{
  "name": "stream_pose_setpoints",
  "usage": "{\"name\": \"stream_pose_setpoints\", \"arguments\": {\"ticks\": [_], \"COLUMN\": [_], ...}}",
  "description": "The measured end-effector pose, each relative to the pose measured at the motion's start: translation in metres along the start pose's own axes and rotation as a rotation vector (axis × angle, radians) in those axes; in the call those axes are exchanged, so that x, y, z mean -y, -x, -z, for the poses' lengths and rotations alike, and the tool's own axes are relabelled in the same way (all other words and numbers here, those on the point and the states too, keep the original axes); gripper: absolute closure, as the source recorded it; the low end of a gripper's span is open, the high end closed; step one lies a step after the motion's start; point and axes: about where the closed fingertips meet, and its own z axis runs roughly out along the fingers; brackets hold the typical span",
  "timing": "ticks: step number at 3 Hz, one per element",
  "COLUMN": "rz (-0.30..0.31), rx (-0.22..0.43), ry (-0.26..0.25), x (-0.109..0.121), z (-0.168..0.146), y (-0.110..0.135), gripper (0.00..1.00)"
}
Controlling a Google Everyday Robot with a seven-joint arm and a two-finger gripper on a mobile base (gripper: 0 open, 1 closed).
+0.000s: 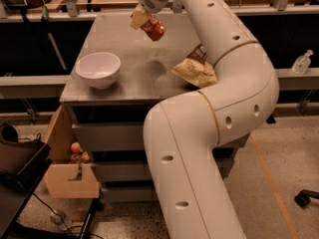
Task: Knock coke can over
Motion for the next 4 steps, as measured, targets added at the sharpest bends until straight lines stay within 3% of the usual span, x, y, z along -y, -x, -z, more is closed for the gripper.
{"name": "stream_pose_setpoints", "arguments": {"ticks": [1,2,3,4], "rz": [0.071,0.097,0.059,0.059], "rx": [-0.121,-0.185,-0.186,-0.186], "ry": [0.037,0.082,0.126,0.127], "x": [-0.016,-0.029,-0.039,-0.036], "z": [-0.022,-0.051,-0.080,-0.074], "y": [-0.015,-0.034,-0.057,-0.052], "gripper": [1.00,1.00,0.82,0.59]}}
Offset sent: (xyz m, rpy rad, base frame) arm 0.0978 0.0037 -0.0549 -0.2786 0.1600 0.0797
